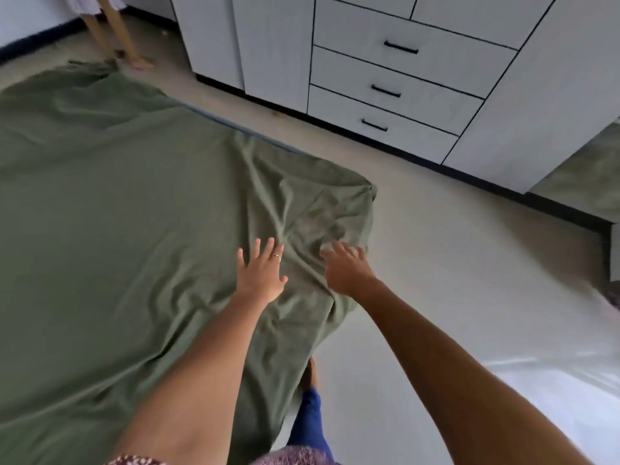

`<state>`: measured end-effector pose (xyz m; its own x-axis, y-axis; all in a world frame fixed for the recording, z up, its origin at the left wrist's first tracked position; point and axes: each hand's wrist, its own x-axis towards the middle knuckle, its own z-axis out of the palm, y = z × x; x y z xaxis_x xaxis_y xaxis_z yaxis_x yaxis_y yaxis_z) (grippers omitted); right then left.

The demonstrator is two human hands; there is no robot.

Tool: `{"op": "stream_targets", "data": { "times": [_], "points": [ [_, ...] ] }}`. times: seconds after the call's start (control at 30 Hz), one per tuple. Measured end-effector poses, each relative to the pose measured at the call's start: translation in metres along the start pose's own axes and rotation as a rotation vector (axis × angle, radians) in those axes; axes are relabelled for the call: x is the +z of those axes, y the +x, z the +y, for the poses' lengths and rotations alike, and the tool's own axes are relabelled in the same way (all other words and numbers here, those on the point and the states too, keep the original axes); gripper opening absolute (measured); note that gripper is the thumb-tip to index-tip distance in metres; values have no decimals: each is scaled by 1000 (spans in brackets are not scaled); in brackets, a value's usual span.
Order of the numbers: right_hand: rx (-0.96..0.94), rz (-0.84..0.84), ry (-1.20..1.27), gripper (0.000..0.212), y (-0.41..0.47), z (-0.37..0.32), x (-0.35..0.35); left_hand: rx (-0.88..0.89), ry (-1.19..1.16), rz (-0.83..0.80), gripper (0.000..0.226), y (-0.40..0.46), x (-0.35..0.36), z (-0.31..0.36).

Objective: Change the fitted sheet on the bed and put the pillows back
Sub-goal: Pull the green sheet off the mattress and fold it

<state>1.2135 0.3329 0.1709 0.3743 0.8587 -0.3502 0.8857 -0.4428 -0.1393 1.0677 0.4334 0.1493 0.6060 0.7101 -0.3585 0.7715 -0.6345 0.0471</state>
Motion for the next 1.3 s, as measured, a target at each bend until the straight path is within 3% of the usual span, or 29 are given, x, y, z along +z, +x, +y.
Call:
{"op": "stream_targets", "data": {
  "times": [0.17, 0.3, 0.53, 0.67, 0.83, 0.93, 1.13, 1.3],
  "points": [
    [66, -148, -3, 47, 69, 63, 1, -87, -185, -142, 73, 85, 6, 33],
    [103, -190, 12, 48, 119, 97, -4, -235, -359, -162, 76, 126, 12, 50],
    [62, -191, -28, 55, 224, 142, 18, -753, -815, 0, 81, 196, 56, 72],
    [70, -203, -20, 87, 299, 168, 44, -1018, -916, -41, 103, 223, 108, 101],
    [-10, -216, 3, 119, 361, 189, 62, -1110, -868, -110, 112, 248, 149, 143],
    [2, -196, 23, 103, 378, 199, 75, -1121, -770, -34, 105, 251, 170, 156],
    [-42, 24, -121, 38, 385, 199, 90, -1040, -657, 173, 60, 256, 185, 159],
    [-82, 79, -117, 26, 383, 188, 82, -950, -689, 309, 48, 245, 176, 150]
  ]
}}
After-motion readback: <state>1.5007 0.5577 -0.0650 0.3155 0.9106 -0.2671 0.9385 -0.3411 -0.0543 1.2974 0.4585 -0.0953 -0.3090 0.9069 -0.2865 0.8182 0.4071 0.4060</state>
